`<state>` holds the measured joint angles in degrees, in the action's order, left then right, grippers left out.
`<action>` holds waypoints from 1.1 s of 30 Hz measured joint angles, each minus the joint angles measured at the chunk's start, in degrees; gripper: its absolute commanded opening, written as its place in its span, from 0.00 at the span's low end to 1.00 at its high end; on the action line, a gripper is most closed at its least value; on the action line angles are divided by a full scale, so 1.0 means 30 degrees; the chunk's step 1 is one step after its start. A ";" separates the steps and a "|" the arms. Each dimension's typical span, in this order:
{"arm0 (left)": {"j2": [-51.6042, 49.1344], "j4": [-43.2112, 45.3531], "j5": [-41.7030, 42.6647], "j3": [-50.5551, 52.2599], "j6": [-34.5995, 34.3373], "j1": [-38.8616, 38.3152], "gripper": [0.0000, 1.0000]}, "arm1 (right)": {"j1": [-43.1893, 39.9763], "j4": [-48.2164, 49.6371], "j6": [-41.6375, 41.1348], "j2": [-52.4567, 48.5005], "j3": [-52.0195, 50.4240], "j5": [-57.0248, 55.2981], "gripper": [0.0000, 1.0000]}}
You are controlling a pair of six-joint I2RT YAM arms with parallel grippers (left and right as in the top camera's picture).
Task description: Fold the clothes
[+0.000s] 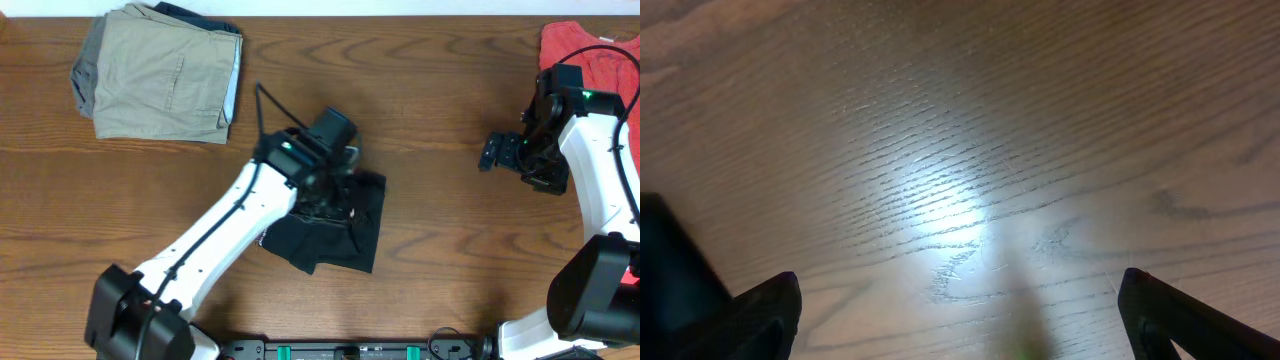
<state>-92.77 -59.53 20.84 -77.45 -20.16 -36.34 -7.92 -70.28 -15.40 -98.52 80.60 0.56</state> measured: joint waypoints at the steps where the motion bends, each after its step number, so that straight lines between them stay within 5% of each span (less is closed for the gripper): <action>1: 0.0022 -0.0211 -0.0590 -0.0007 -0.0058 0.0335 0.27 | 0.0000 0.0000 0.0000 0.0000 0.0000 0.0007 0.99; 8: -0.0656 -0.0080 -0.2025 0.0313 -0.0277 0.1064 0.24 | 0.0000 0.0000 -0.0007 0.0000 0.0000 0.0000 0.99; 22: -0.6411 0.3920 0.1443 0.1639 -0.0685 -0.2805 0.20 | 0.0000 0.0000 0.0000 0.0000 0.0000 0.0000 0.99; 33: -0.6645 0.2229 0.2302 0.1348 -0.0765 -0.4284 0.13 | 0.0000 0.0007 0.0000 0.0000 0.0000 0.0007 0.99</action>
<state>-112.71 -52.84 27.75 -73.41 -22.46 -49.19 -7.92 -70.26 -15.40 -98.52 80.60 0.58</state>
